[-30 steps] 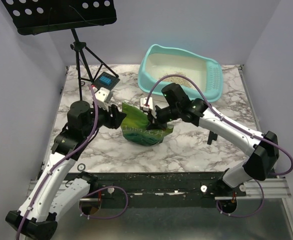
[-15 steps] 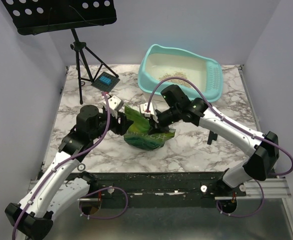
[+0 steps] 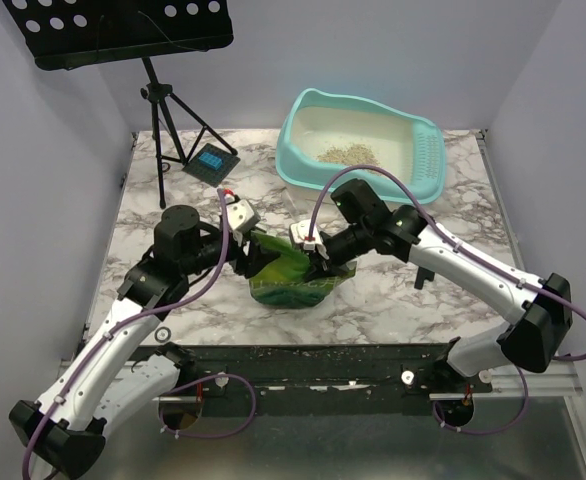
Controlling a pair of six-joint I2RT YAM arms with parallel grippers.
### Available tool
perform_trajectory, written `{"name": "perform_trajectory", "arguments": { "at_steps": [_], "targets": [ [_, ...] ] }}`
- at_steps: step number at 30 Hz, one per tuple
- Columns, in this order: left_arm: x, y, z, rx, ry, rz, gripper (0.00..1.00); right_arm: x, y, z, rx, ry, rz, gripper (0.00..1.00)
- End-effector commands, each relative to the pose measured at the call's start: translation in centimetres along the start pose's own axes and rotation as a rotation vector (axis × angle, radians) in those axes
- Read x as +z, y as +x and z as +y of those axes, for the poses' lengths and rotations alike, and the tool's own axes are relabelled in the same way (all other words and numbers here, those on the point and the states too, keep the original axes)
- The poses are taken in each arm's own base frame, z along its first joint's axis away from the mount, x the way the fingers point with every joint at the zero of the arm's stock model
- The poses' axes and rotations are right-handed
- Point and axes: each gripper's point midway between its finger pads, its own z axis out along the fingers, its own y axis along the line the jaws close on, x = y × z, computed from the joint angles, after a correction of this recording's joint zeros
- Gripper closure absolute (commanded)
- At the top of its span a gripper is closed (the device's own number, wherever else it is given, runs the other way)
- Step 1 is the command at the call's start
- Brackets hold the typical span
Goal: Fill the litter box with clean litter
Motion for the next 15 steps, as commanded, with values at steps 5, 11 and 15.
{"name": "perform_trajectory", "arguments": {
  "at_steps": [5,11,15],
  "targets": [
    [-0.1,-0.1,-4.6,0.027,0.286,0.018,0.35,-0.7,-2.3,1.8,-0.048,-0.062,-0.075,1.0],
    [1.1,1.0,-5.2,0.0,0.334,0.153,0.49,-0.5,-2.0,1.5,-0.032,-0.059,-0.054,1.0],
    [1.0,2.3,-4.9,0.002,0.293,0.177,0.61,-0.5,-2.0,1.3,-0.028,-0.047,-0.051,1.0]
  ]
}}
